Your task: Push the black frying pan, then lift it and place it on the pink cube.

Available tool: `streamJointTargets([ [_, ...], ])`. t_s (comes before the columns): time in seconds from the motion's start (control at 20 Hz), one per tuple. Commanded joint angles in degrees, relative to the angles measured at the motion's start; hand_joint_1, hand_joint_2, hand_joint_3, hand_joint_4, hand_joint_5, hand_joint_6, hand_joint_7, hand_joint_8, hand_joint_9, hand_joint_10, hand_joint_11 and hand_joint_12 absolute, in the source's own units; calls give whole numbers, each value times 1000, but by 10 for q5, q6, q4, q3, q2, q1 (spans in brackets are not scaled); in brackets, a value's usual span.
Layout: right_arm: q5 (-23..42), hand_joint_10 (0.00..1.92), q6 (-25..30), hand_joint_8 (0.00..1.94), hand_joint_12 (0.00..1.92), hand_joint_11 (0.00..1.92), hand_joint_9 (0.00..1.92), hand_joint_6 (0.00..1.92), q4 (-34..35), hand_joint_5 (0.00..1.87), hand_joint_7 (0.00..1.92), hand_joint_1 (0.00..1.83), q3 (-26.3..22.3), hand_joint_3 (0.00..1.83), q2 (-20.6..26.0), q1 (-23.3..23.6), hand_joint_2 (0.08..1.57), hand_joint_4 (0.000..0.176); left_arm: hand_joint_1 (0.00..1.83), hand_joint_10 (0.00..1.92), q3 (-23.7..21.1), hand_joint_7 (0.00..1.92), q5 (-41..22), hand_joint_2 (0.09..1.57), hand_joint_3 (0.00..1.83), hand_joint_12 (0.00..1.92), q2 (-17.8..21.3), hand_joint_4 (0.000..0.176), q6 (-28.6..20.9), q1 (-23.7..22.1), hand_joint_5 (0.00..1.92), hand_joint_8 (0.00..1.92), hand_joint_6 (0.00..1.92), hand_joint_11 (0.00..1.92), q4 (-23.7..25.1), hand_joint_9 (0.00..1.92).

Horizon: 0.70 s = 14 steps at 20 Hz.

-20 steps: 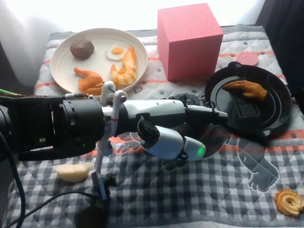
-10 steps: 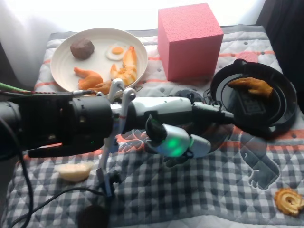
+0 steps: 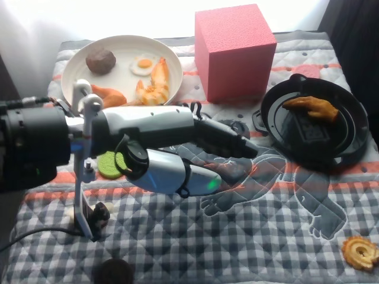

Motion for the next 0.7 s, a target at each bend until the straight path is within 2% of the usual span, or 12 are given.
streamJointTargets([
  [0.0,62,0,0,0,430,0,0,0,3,0,0,688,6,0,5,1,1201,49,605,77,-7,408,-61,1472,13,1104,9,0,-4,-7,437,8,29,0,-11,391],
  [0.05,61,0,-1,0,490,0,0,0,5,0,0,707,8,0,7,1,1202,44,613,67,-11,390,-65,1457,3,1102,15,0,-4,-8,420,2,18,0,-11,372],
  [0.1,54,0,-3,0,386,0,0,0,8,0,0,706,11,1,11,2,1209,44,613,48,-16,361,-70,1457,2,1050,23,0,-4,-11,410,2,11,0,-11,335],
  [0.15,40,0,-4,0,122,0,0,0,11,0,0,696,17,1,13,5,1209,54,678,57,-22,401,-74,1421,0,1127,32,0,-4,-12,462,12,24,0,-8,367],
  [0.2,17,0,-7,0,24,0,0,0,12,0,0,717,27,0,14,8,1200,50,706,57,-26,403,-77,1407,0,1128,42,0,-4,-14,460,9,18,0,-8,374],
  [0.25,2,0,-12,0,4,0,0,0,13,0,0,745,32,0,15,13,1184,30,772,64,-30,431,-78,1375,0,1170,48,0,-4,-16,478,12,19,0,-8,408],
  [0.3,-14,0,-18,0,0,0,0,0,14,0,0,743,38,0,15,21,1177,20,824,66,-32,451,-80,1351,0,1220,52,0,-4,-18,485,12,15,0,-7,435],
  [0.4,-59,0,-45,0,0,0,0,0,21,0,0,761,52,0,14,47,1170,32,819,64,-40,449,-82,1353,0,1306,66,0,-4,-25,487,5,11,0,-1,449],
  [0.5,-105,0,-62,0,0,0,0,0,28,0,0,778,75,0,6,77,1176,39,796,52,-46,408,-83,1358,2,1235,80,0,-4,-27,449,1,2,0,0,433],
  [0.55,-126,0,-67,0,0,0,0,0,30,0,0,791,87,0,0,92,1169,36,800,33,-48,373,-83,1372,5,1153,85,0,-4,-27,428,2,6,0,-1,391],
  [0.6,-147,0,-76,0,0,0,0,0,33,0,0,822,98,0,-5,106,1159,40,847,34,-49,385,-83,1361,0,1136,89,0,-4,-28,446,8,14,0,-1,395],
  [0.65,-169,0,-88,0,0,0,0,0,35,0,0,838,108,0,-11,123,1152,36,810,25,-51,364,-83,1375,3,1074,93,0,-4,-28,427,2,5,0,-1,378],
])
